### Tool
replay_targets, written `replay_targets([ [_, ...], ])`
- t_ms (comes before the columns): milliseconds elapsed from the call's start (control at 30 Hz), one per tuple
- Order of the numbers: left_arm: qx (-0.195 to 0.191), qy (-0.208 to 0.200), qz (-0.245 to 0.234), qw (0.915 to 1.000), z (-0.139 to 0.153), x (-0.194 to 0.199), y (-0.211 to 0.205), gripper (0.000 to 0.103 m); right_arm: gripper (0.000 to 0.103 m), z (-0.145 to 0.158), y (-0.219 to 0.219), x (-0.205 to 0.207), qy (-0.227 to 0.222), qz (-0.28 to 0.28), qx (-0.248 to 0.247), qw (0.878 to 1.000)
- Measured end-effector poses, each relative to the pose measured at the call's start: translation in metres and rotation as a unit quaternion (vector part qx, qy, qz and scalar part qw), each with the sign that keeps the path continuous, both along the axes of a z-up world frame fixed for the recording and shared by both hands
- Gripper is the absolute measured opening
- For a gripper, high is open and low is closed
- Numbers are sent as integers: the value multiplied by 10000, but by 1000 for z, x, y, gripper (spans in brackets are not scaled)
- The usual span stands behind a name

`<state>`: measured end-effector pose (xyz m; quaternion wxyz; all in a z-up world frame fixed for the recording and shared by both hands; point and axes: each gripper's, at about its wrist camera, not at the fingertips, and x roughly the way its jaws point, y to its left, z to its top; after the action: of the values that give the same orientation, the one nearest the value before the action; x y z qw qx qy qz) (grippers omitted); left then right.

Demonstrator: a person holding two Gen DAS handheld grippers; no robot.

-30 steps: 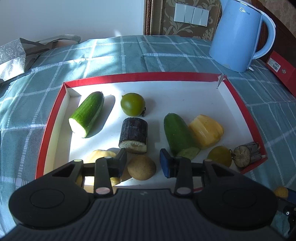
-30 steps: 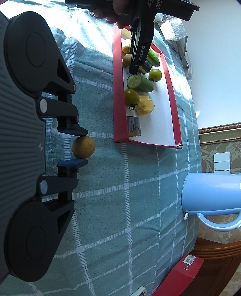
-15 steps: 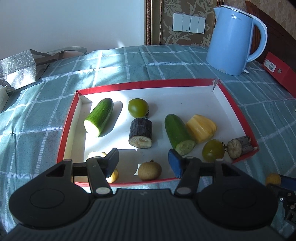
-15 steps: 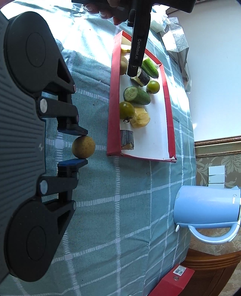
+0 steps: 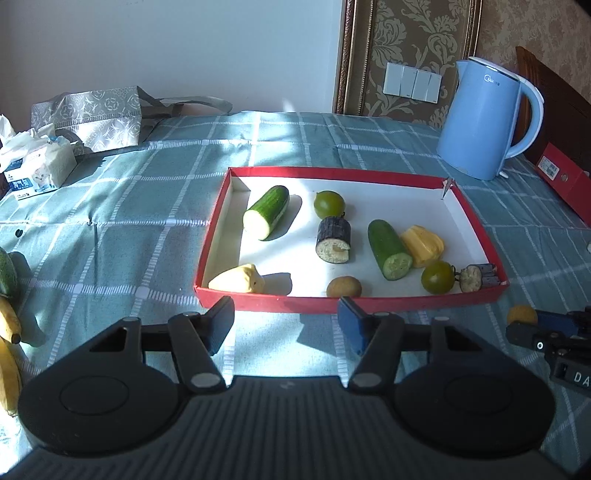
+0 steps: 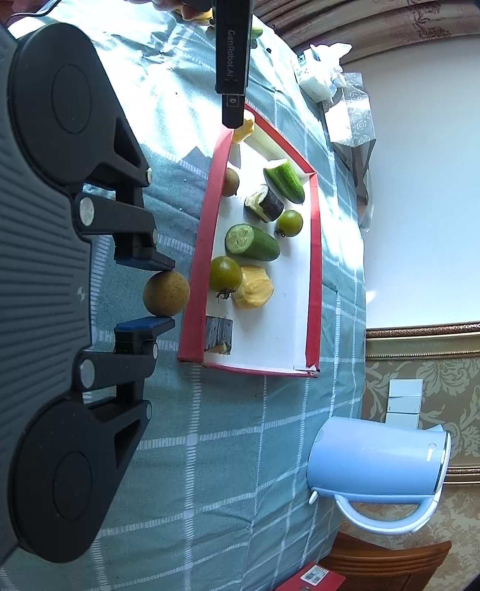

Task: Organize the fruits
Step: 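Move the right gripper with its tan fruit over the tray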

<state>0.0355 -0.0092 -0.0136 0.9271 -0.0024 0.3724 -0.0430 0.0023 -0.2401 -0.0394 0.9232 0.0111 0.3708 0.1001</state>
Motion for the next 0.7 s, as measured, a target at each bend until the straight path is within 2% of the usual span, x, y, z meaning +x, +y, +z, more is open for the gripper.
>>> replay_targets([
  [400, -131, 284, 456, 9985, -16, -52, 36, 59, 26, 9, 38, 21, -250, 515, -131, 9983],
  [700, -117, 292, 630, 9975, -14, -61, 49, 59, 26, 5, 60, 46, -329, 696, -287, 9966],
])
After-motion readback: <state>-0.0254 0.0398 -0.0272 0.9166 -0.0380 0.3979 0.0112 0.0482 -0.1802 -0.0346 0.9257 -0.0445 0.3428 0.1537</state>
